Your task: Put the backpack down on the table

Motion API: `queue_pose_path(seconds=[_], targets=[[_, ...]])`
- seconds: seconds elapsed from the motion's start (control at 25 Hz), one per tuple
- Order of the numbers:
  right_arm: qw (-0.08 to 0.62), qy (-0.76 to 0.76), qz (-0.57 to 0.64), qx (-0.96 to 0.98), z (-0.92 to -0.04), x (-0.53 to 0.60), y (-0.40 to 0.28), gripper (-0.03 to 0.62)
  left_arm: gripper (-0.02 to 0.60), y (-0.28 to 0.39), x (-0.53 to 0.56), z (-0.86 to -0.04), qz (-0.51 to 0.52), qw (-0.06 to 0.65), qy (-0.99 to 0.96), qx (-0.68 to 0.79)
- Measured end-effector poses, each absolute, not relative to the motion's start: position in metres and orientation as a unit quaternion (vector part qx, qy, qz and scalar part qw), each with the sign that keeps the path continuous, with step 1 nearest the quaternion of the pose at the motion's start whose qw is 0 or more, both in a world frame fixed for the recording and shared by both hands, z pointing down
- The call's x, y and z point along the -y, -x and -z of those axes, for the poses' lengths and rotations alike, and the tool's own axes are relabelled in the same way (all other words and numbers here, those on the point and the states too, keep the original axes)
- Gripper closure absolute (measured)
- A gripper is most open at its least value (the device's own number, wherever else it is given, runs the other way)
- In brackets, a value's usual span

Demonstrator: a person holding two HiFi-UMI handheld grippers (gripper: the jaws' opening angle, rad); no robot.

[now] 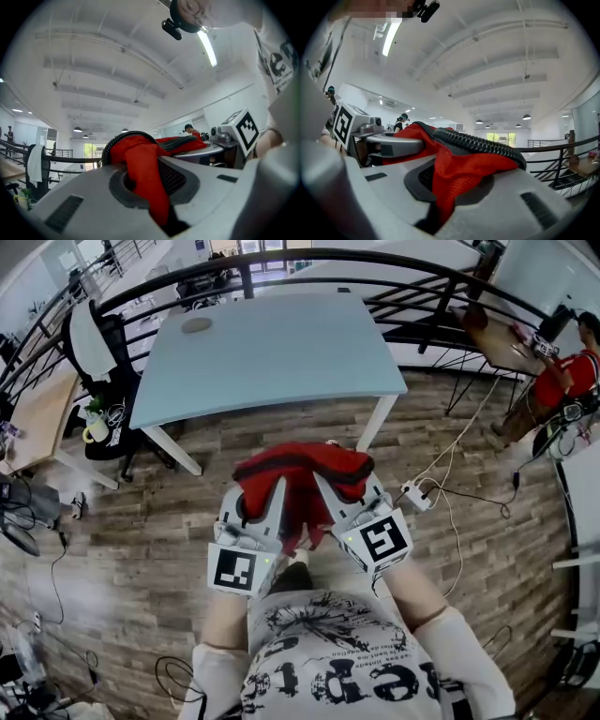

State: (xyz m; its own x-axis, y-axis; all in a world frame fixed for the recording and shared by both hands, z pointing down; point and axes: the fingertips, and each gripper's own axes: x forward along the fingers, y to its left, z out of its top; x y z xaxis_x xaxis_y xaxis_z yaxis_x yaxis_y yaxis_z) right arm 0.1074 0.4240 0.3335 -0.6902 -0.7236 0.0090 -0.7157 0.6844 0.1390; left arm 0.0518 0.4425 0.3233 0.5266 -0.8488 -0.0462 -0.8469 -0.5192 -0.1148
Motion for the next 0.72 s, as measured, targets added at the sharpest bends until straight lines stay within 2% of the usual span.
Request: queue_pose_path(seconds=[0.72], targets=[[0.008, -0.417, 0.06, 0.907, -0.336, -0.28, -0.04, 0.565, 0.543, 0.017, -0.301, -0.326, 0.003, 0.048, 0.869, -0.492]])
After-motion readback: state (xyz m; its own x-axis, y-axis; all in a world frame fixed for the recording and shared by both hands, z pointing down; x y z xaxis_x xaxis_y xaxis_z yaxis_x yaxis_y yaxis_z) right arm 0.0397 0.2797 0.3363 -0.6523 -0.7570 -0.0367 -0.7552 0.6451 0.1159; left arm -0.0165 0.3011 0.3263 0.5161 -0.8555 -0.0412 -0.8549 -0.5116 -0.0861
